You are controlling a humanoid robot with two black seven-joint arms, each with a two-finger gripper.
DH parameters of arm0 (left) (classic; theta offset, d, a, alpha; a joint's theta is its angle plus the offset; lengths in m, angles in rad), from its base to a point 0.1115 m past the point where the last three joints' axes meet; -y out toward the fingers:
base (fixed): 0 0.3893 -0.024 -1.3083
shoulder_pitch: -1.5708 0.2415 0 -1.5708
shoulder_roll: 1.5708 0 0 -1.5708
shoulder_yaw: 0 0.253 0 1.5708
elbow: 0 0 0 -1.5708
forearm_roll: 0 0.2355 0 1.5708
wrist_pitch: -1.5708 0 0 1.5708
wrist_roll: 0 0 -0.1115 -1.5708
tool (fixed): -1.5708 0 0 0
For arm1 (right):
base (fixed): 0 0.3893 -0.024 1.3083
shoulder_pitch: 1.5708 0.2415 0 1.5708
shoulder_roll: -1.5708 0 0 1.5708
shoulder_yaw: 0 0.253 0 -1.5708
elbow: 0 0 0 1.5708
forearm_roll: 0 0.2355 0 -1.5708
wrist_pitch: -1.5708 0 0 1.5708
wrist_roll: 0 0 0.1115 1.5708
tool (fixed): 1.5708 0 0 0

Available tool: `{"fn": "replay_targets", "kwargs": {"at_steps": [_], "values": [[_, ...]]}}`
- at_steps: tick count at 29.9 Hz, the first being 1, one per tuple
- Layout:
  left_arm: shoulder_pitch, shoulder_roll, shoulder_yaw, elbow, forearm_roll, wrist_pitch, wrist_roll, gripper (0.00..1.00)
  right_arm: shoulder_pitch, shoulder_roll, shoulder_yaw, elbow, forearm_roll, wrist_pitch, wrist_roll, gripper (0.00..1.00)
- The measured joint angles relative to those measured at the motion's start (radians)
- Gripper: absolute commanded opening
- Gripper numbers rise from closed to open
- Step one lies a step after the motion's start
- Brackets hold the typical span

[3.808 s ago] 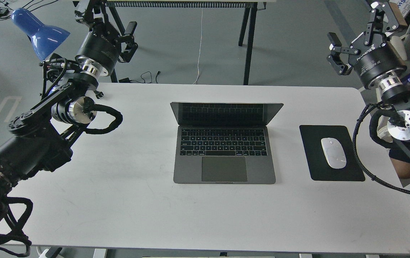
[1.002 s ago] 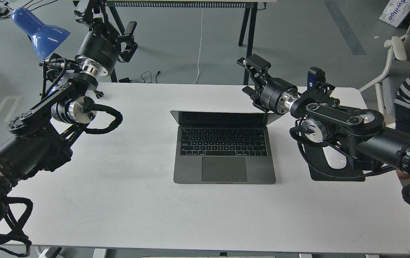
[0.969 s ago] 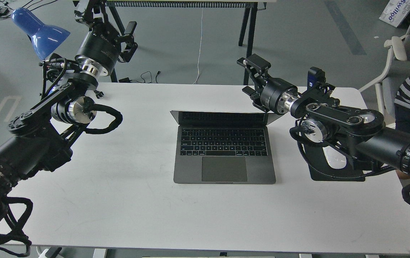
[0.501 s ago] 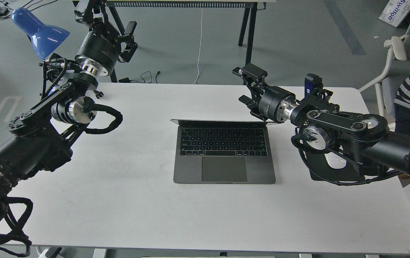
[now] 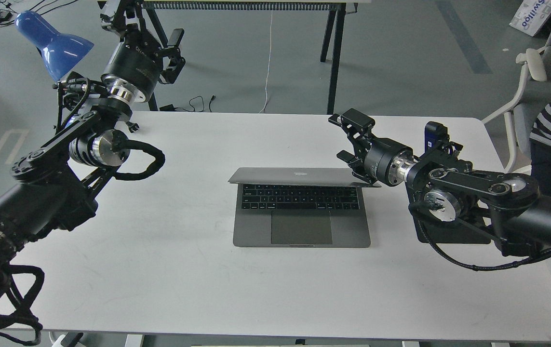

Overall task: Close notebook with right arm
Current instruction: 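Push the laptop screen down toward the keyboard with the right gripper, then press the lowered lid flat onto the base with the right gripper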

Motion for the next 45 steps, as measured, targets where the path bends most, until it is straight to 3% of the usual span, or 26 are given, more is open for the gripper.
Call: {"fn": "replay_targets", "kwargs": {"at_steps": [45], "values": [[0.0, -0.001, 0.0, 0.001, 0.0, 0.0, 0.0, 1.0, -0.018, -0.028, -0.185, 0.112, -0.019, 0.0, -0.014, 1.0]]}}
